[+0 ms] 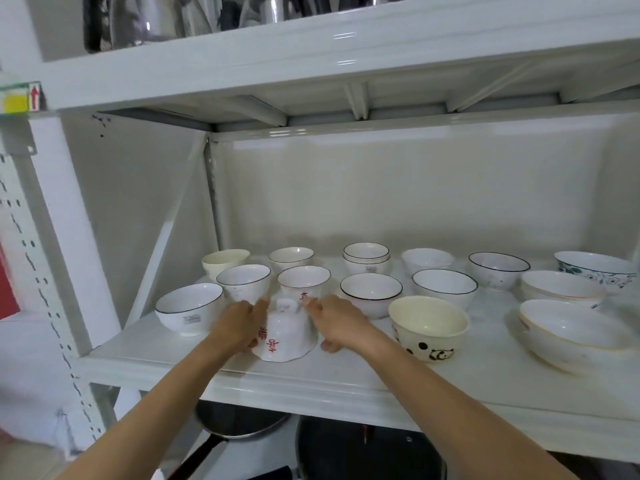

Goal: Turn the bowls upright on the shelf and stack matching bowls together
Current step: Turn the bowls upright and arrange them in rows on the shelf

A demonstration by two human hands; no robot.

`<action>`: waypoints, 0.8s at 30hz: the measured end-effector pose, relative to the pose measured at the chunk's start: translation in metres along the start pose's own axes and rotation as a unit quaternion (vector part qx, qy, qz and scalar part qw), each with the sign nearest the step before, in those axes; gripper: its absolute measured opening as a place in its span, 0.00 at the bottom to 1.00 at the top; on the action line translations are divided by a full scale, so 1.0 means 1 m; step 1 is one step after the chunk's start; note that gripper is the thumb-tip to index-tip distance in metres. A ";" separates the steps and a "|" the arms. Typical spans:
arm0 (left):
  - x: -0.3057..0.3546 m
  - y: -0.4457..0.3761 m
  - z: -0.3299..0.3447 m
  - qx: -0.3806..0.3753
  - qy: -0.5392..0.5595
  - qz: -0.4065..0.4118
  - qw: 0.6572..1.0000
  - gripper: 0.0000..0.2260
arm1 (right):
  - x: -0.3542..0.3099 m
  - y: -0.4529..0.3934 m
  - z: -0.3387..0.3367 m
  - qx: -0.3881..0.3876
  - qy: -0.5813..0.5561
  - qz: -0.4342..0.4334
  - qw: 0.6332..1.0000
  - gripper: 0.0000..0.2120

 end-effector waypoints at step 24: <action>-0.002 -0.008 -0.021 -0.058 0.229 0.151 0.960 0.28 | -0.020 -0.016 0.006 0.293 -0.125 -0.011 0.948 0.18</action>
Point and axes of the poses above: each hand's wrist, its own y-axis away from the middle knuckle, its own z-axis out of the palm, x = y × z, the point moved 1 cm from there along -y, towards the middle knuckle
